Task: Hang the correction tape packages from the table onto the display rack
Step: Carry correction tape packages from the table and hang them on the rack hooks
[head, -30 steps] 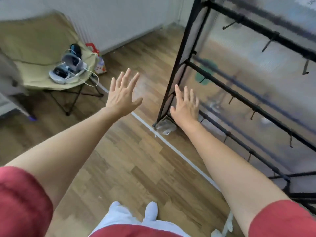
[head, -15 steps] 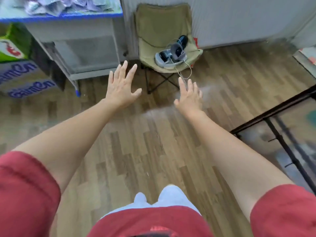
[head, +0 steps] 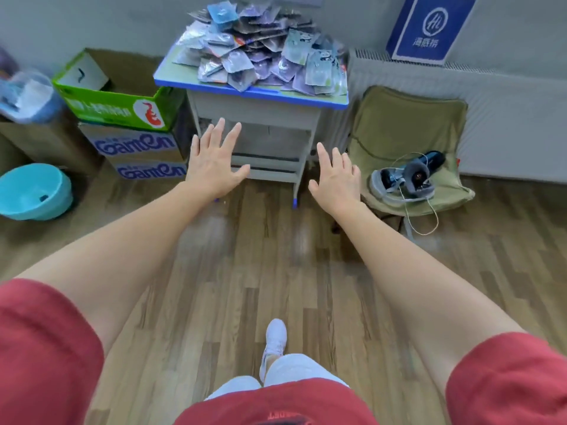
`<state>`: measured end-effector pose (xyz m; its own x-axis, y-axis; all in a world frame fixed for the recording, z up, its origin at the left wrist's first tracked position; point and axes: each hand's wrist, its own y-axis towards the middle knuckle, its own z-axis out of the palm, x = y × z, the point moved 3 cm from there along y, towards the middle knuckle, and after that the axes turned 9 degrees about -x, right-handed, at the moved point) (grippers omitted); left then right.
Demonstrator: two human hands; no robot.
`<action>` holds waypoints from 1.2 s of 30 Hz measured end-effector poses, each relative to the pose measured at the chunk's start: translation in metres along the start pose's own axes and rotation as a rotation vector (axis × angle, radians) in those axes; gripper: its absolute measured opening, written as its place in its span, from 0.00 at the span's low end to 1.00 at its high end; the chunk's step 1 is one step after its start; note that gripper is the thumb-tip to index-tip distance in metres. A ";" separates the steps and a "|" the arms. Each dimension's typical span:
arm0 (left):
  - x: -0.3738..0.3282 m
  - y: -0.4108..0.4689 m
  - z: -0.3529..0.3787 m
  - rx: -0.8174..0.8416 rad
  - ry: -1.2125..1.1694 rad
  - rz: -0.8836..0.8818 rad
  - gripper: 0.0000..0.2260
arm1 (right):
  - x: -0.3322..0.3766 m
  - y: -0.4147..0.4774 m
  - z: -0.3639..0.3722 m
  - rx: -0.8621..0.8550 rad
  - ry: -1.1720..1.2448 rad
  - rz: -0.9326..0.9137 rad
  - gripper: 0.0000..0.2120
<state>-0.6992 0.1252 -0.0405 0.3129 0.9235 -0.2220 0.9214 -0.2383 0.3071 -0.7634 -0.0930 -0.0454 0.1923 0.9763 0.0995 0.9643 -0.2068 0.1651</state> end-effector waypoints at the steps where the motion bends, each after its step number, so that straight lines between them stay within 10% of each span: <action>1: 0.007 0.019 0.000 -0.004 -0.001 -0.010 0.34 | 0.006 0.022 0.000 0.001 0.000 -0.009 0.33; 36: 0.201 0.612 0.134 0.107 -0.117 -0.035 0.32 | 0.140 0.653 0.103 0.038 0.082 0.092 0.31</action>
<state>-0.0411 0.1250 -0.0208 0.2996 0.8918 -0.3392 0.9494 -0.2436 0.1981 -0.0882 -0.0845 -0.0252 0.2659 0.9445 0.1930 0.9498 -0.2909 0.1148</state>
